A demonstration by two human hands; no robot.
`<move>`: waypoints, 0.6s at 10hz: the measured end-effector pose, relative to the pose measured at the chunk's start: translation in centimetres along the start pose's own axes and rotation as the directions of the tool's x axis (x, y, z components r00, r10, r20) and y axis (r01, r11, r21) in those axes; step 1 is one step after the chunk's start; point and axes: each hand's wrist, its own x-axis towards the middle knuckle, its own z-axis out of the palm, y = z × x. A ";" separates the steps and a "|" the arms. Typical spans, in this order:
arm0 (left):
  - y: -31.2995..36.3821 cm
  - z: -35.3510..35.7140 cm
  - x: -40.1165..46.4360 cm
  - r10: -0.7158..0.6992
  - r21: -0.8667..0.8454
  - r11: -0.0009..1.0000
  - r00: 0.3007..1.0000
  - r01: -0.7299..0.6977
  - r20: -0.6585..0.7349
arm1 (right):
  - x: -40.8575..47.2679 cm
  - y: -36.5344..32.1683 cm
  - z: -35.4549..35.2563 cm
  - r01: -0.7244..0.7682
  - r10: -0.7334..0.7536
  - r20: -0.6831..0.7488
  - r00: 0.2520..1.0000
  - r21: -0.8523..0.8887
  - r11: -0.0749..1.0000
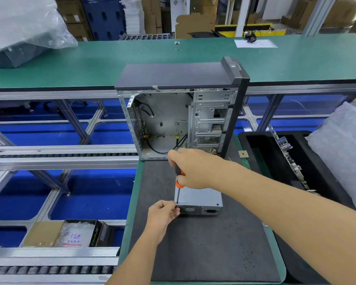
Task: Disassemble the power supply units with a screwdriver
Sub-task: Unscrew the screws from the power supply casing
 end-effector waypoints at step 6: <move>-0.1 -0.1 0.3 -0.002 0.019 1.000 1.000 0.002 -0.010 | -0.2 -0.6 -0.7 0.041 -0.027 0.061 0.998 -0.251 0.967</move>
